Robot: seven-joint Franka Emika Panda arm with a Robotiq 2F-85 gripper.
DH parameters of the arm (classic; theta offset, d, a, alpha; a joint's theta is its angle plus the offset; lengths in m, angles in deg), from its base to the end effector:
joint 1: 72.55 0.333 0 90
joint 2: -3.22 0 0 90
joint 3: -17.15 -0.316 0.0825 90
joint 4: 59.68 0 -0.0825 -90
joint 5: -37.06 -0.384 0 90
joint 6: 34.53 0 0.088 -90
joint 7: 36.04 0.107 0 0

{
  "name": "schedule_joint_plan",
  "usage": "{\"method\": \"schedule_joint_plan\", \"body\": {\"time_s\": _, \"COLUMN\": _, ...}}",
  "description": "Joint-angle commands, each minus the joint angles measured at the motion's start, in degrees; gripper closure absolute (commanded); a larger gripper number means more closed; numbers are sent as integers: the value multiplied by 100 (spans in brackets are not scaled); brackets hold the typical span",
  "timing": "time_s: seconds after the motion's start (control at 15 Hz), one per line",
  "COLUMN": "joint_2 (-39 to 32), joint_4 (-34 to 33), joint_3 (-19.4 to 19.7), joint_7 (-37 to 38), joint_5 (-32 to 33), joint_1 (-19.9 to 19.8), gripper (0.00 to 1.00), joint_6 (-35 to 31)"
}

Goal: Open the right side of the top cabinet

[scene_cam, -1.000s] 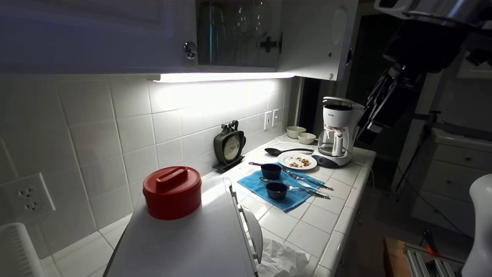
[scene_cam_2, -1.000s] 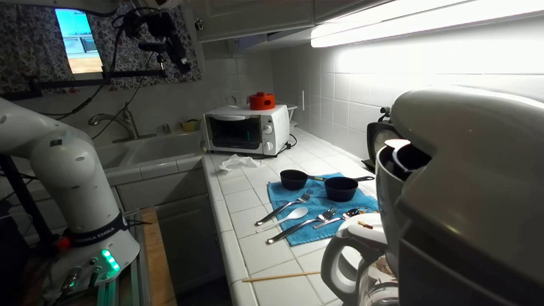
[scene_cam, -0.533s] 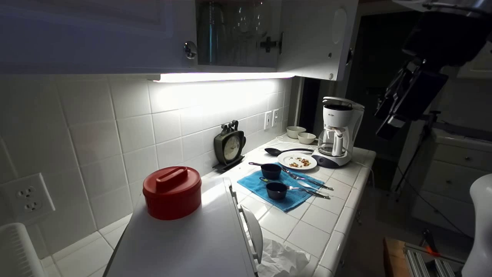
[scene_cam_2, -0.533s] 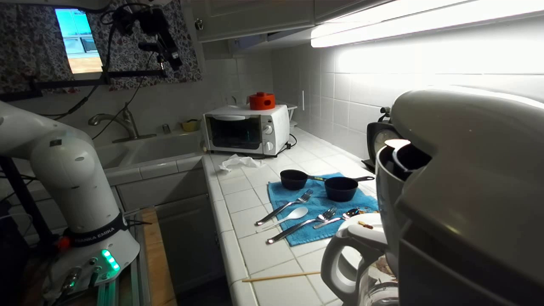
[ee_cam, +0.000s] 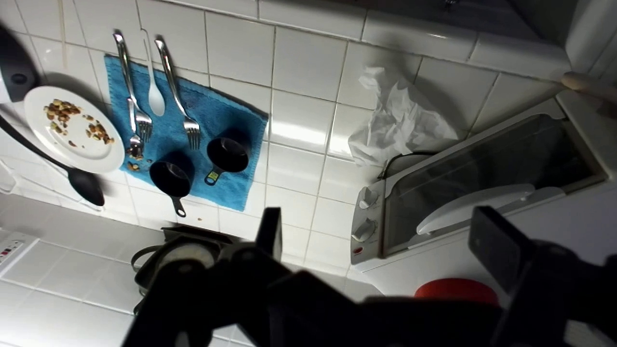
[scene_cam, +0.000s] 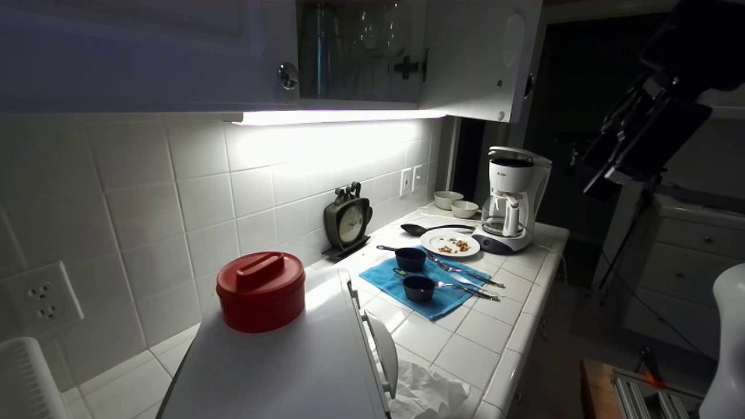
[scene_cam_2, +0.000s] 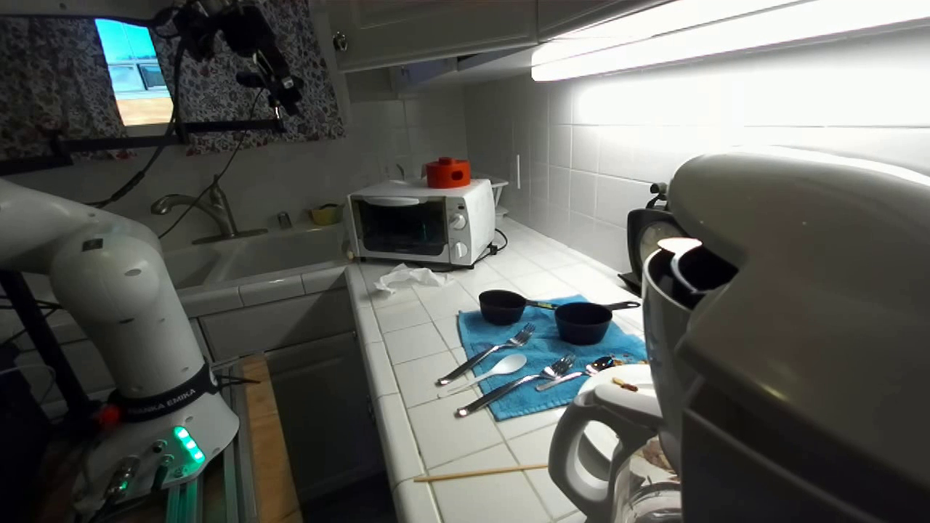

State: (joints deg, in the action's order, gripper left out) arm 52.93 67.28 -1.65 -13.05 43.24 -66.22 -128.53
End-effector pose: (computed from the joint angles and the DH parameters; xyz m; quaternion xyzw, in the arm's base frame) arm 0.2535 0.1653 0.6731 0.9753 -0.0231 0.1855 0.1176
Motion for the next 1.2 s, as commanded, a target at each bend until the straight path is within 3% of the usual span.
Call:
{"method": "schedule_joint_plan", "body": {"time_s": 0.0, "joint_2": 228, "joint_4": 25, "joint_3": -92, "joint_7": -38, "joint_5": 286, "joint_1": -150, "gripper": 0, "joint_6": -268}}
{"method": "schedule_joint_plan", "body": {"time_s": 0.53, "joint_2": 465, "joint_4": 187, "joint_3": 26, "joint_7": -157, "joint_5": 703, "joint_1": -238, "gripper": 0, "joint_6": -1479}}
{"method": "schedule_joint_plan", "body": {"time_s": 1.13, "joint_2": 492, "joint_4": 170, "joint_3": 49, "joint_7": -183, "joint_5": 769, "joint_1": -496, "gripper": 0, "joint_6": -1812}}
